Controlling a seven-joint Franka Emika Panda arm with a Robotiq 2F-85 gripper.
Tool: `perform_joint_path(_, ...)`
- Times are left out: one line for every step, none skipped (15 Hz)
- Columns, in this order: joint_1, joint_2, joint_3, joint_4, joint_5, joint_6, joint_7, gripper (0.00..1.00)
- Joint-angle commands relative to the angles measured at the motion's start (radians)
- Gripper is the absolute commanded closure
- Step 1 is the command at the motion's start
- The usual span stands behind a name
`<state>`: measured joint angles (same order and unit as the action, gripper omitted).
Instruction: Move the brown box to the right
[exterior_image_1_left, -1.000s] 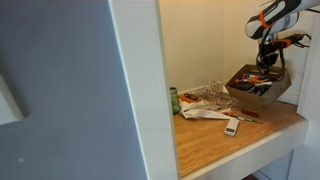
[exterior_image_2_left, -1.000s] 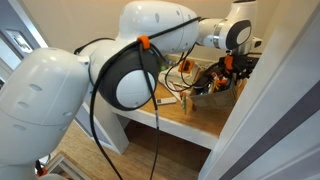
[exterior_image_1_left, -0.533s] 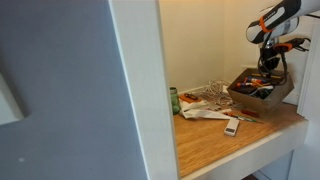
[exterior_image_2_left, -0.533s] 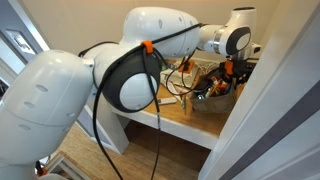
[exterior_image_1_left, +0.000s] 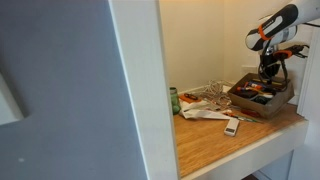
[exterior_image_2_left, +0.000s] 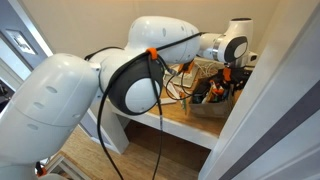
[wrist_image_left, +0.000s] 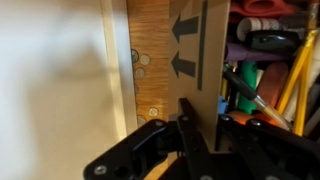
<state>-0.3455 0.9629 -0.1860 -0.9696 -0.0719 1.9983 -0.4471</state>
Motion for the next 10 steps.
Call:
perform_joint_path(0.008, 0.035, 0.001, 0.063, -0.01, -0.03, -0.016, 0.96)
perform_joint_path(0.011, 0.038, 0.001, 0.064, -0.01, -0.032, -0.015, 0.96)
perform_joint_path(0.015, 0.042, 0.002, 0.064, -0.011, -0.038, -0.017, 0.96)
perform_joint_path(0.019, 0.045, 0.003, 0.064, -0.014, -0.044, -0.019, 0.96)
perform_joint_path(0.025, 0.046, 0.004, 0.061, -0.016, -0.052, -0.022, 0.96)
perform_joint_path(0.031, 0.049, 0.006, 0.059, -0.017, -0.061, -0.026, 0.96)
perform_joint_path(0.041, 0.052, 0.005, 0.054, -0.02, -0.065, -0.026, 0.96)
perform_joint_path(0.054, 0.054, 0.001, 0.05, -0.029, -0.07, -0.021, 0.96)
perform_joint_path(0.062, 0.058, 0.0, 0.047, -0.034, -0.072, -0.021, 0.96)
perform_joint_path(0.072, 0.06, 0.001, 0.043, -0.039, -0.074, -0.019, 0.96)
